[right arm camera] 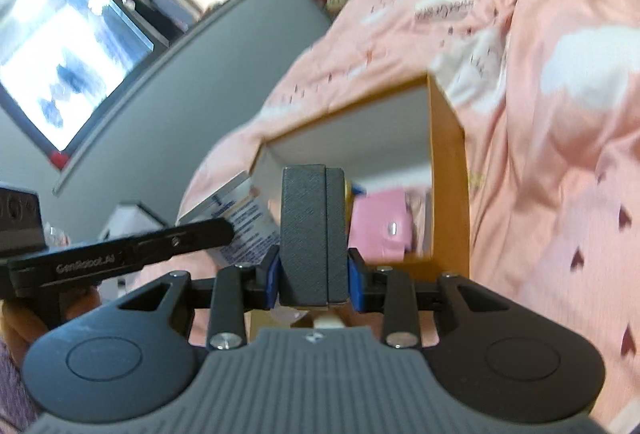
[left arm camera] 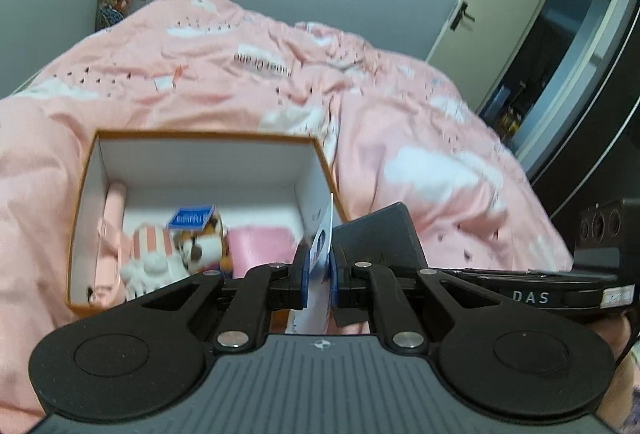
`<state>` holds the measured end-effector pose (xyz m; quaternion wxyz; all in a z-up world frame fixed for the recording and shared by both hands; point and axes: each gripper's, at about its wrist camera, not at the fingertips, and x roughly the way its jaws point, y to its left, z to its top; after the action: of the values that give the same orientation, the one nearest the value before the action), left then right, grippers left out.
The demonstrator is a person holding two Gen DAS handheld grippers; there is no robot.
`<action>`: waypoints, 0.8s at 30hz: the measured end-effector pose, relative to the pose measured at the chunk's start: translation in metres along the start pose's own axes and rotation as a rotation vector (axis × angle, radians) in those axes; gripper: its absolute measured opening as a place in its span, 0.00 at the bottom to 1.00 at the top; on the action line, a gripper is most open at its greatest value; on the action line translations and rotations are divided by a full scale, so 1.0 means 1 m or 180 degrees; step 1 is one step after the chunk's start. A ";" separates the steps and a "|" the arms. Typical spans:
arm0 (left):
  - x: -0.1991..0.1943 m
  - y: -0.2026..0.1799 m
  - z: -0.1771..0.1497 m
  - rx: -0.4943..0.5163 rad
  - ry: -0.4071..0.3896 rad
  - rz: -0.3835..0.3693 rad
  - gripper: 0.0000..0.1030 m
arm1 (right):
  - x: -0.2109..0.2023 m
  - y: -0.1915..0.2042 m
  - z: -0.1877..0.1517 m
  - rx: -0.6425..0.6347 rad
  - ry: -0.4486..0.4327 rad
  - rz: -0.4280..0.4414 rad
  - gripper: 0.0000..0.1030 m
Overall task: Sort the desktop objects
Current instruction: 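Carry both held items over the orange box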
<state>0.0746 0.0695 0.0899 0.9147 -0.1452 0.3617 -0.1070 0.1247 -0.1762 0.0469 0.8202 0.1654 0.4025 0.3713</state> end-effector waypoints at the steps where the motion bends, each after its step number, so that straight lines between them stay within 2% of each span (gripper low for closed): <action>1: 0.001 0.001 0.004 -0.0009 -0.0033 0.0020 0.11 | 0.001 0.001 0.004 -0.0008 -0.0081 -0.0038 0.34; 6: 0.008 0.004 0.024 -0.0022 -0.0194 0.0145 0.11 | 0.016 0.004 0.023 -0.0091 -0.0364 -0.0342 0.34; 9: 0.014 0.006 0.035 -0.0016 -0.0261 0.0223 0.11 | 0.030 0.001 0.033 -0.0108 -0.0429 -0.0497 0.34; 14: 0.031 0.015 0.046 -0.0060 -0.0299 0.0350 0.11 | 0.061 -0.006 0.045 -0.0183 -0.0428 -0.0738 0.34; 18: 0.046 0.025 0.050 -0.0145 -0.0267 0.0409 0.10 | 0.082 -0.014 0.058 -0.0278 -0.0393 -0.0828 0.34; 24: 0.062 0.041 0.054 -0.0248 -0.0202 0.0464 0.11 | 0.110 -0.024 0.077 -0.0410 -0.0162 -0.0929 0.34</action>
<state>0.1600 0.0994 0.0739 0.9247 -0.1572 0.3460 -0.0213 0.2403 -0.1085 0.0216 0.8843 0.0615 0.3767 0.2690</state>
